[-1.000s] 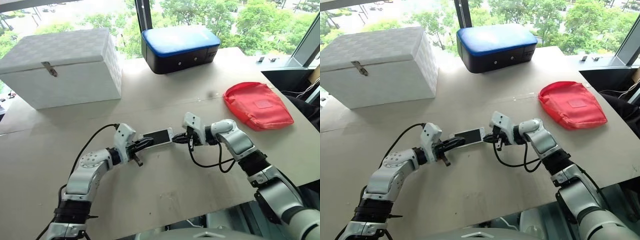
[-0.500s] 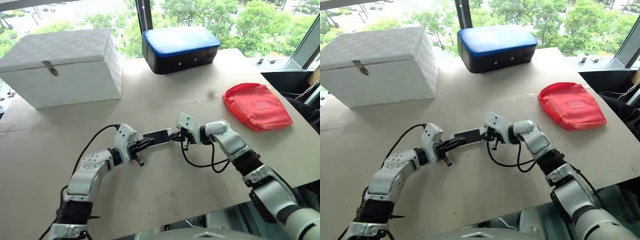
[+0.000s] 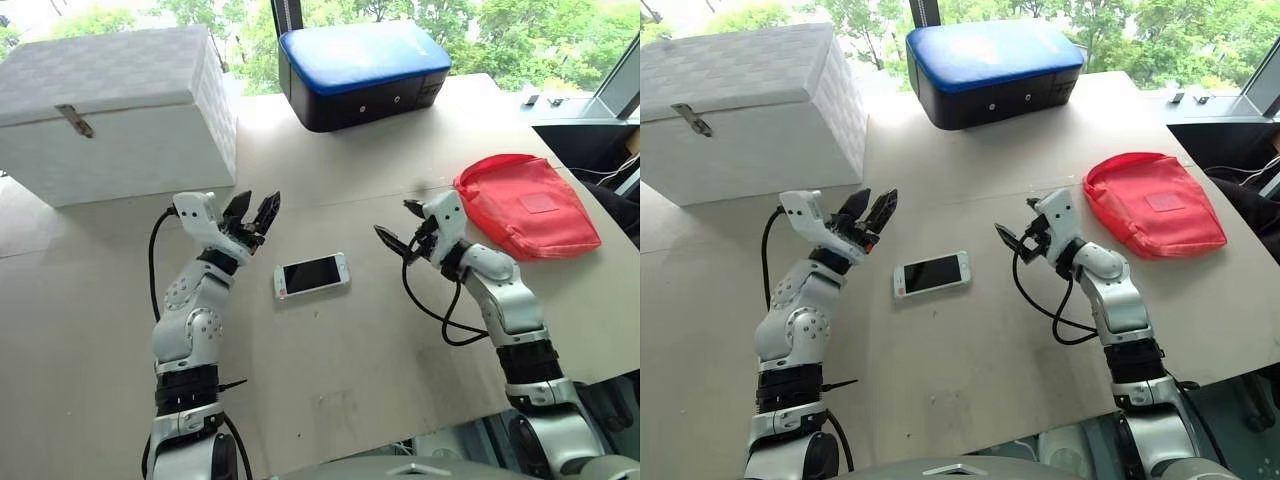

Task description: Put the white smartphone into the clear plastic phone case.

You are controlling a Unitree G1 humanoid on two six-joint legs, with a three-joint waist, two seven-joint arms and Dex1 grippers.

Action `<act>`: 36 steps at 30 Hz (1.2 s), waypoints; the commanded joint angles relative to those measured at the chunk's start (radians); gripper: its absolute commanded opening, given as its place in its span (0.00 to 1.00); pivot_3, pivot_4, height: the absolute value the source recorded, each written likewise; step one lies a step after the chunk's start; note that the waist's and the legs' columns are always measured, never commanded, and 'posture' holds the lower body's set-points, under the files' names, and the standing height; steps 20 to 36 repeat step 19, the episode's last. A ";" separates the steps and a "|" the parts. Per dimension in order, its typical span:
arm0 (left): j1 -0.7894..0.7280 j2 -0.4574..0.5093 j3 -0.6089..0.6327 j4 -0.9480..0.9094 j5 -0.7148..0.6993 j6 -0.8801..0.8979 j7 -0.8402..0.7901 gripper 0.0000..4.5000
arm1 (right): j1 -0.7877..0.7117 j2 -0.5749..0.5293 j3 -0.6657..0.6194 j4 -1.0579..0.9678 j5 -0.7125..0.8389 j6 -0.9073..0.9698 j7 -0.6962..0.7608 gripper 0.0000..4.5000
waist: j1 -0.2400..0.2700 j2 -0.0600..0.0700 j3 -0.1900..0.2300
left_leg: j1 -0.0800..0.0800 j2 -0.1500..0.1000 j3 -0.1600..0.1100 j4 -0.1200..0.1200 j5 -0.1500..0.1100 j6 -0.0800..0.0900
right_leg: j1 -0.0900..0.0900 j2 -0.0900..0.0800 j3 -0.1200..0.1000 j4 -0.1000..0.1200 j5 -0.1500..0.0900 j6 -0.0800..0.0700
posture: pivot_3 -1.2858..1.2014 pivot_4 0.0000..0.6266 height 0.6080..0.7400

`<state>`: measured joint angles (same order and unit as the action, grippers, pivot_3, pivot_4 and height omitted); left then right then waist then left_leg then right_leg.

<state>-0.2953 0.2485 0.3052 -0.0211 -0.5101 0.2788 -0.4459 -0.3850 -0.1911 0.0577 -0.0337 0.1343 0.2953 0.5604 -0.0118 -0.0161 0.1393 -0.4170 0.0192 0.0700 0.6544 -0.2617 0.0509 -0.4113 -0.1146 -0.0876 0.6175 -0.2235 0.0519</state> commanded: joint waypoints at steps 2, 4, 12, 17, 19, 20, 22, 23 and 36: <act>0.006 0.008 -0.004 -0.032 0.070 -0.032 0.085 0.99 | 0.075 0.003 -0.029 -0.110 -0.044 -0.056 -0.119 1.00 | 0.004 -0.004 0.005 | 0.000 0.000 -0.001 0.000 0.000 0.000 | 0.000 0.000 -0.001 0.001 0.000 0.000 | 0.52 0.24 0.96; 0.025 0.015 -0.020 -0.058 0.121 -0.028 0.129 0.99 | 0.120 -0.003 -0.031 -0.138 -0.063 -0.078 -0.153 1.00 | 0.005 -0.006 0.006 | 0.001 0.000 -0.001 0.001 0.000 0.000 | 0.000 0.000 -0.001 0.003 0.000 0.000 | 0.52 0.24 0.96; 0.394 0.101 -0.018 -0.326 0.078 0.029 0.005 0.99 | 0.426 -0.143 -0.087 -0.296 0.105 -0.136 0.054 1.00 | -0.003 -0.006 0.010 | 0.003 0.003 -0.001 0.000 0.000 -0.002 | 0.002 0.004 0.003 0.002 -0.001 0.000 | 0.52 0.24 0.96; 0.581 0.141 0.016 -0.447 0.033 0.061 -0.030 0.99 | 0.558 -0.262 -0.172 -0.310 0.165 -0.187 0.150 1.00 | 0.009 -0.006 0.012 | 0.003 0.003 -0.002 0.001 0.000 -0.001 | 0.002 0.004 0.003 0.000 -0.001 0.001 | 0.52 0.24 0.96; 0.618 0.161 0.044 -0.466 0.014 0.078 -0.036 0.99 | 0.578 -0.288 -0.206 -0.298 0.170 -0.202 0.152 1.00 | 0.010 -0.006 0.012 | 0.005 0.004 -0.002 0.001 -0.002 0.002 | 0.002 0.004 0.003 0.001 -0.005 0.001 | 0.52 0.24 0.96; 0.618 0.161 0.044 -0.466 0.014 0.078 -0.036 0.99 | 0.578 -0.288 -0.206 -0.298 0.170 -0.202 0.152 1.00 | 0.010 -0.006 0.012 | 0.005 0.004 -0.002 0.001 -0.002 0.002 | 0.002 0.004 0.003 0.001 -0.005 0.001 | 0.52 0.24 0.96; 0.618 0.161 0.044 -0.466 0.014 0.078 -0.036 0.99 | 0.578 -0.288 -0.206 -0.298 0.170 -0.202 0.152 1.00 | 0.010 -0.006 0.012 | 0.005 0.004 -0.002 0.001 -0.002 0.002 | 0.002 0.004 0.003 0.001 -0.005 0.001 | 0.52 0.24 0.96; 0.618 0.161 0.044 -0.466 0.014 0.078 -0.036 0.99 | 0.578 -0.288 -0.206 -0.298 0.170 -0.202 0.152 1.00 | 0.010 -0.006 0.012 | 0.005 0.004 -0.002 0.001 -0.002 0.002 | 0.002 0.004 0.003 0.001 -0.005 0.001 | 0.52 0.24 0.96; 0.618 0.161 0.044 -0.466 0.014 0.078 -0.036 0.99 | 0.578 -0.288 -0.206 -0.298 0.170 -0.202 0.152 1.00 | 0.010 -0.006 0.012 | 0.005 0.004 -0.002 0.001 -0.002 0.002 | 0.002 0.004 0.003 0.001 -0.005 0.001 | 0.52 0.24 0.96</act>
